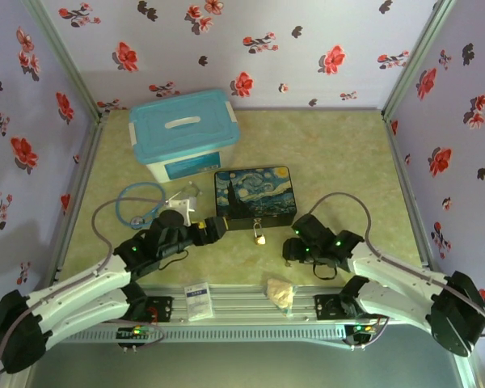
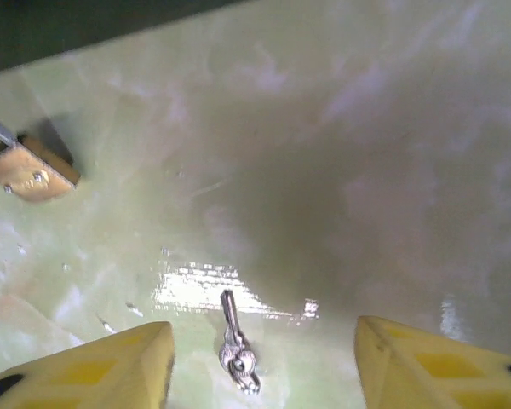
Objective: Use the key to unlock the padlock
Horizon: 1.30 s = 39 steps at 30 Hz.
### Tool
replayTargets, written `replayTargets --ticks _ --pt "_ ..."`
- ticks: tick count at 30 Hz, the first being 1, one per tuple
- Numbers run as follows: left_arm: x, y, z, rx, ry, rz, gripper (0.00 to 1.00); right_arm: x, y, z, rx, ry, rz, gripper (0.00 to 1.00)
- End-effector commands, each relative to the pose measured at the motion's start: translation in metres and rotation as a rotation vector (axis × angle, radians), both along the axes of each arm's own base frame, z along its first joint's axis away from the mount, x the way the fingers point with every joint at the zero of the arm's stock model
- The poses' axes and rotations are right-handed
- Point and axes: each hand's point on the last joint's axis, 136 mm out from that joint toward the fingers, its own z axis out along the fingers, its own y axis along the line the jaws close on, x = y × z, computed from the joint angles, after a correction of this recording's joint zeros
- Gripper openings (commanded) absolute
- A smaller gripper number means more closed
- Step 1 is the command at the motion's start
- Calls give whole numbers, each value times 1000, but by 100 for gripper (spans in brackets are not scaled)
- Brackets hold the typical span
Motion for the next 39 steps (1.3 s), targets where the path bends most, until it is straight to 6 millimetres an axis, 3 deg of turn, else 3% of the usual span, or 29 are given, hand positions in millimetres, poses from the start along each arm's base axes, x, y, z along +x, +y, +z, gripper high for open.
replayTargets --ticks 1,5,9,24,30,32,39 --pt "3 -9 4 -21 -15 12 100 -5 0 -7 -38 11 -22 52" --pt "1 -17 2 -23 -14 -4 100 -12 10 -11 -62 10 25 46" --pt "1 -17 -2 -24 -6 3 100 -17 9 -17 -124 16 49 42" --pt "3 -10 -17 -18 2 45 100 -15 31 -32 -107 4 97 24" --pt "3 -6 -23 -23 7 60 100 -20 35 -41 -50 21 87 6" --pt "3 -4 -24 -22 6 67 100 -19 32 -39 -49 8 79 0" --pt "6 -11 -18 -47 -9 64 100 -13 26 -19 -16 -56 104 0"
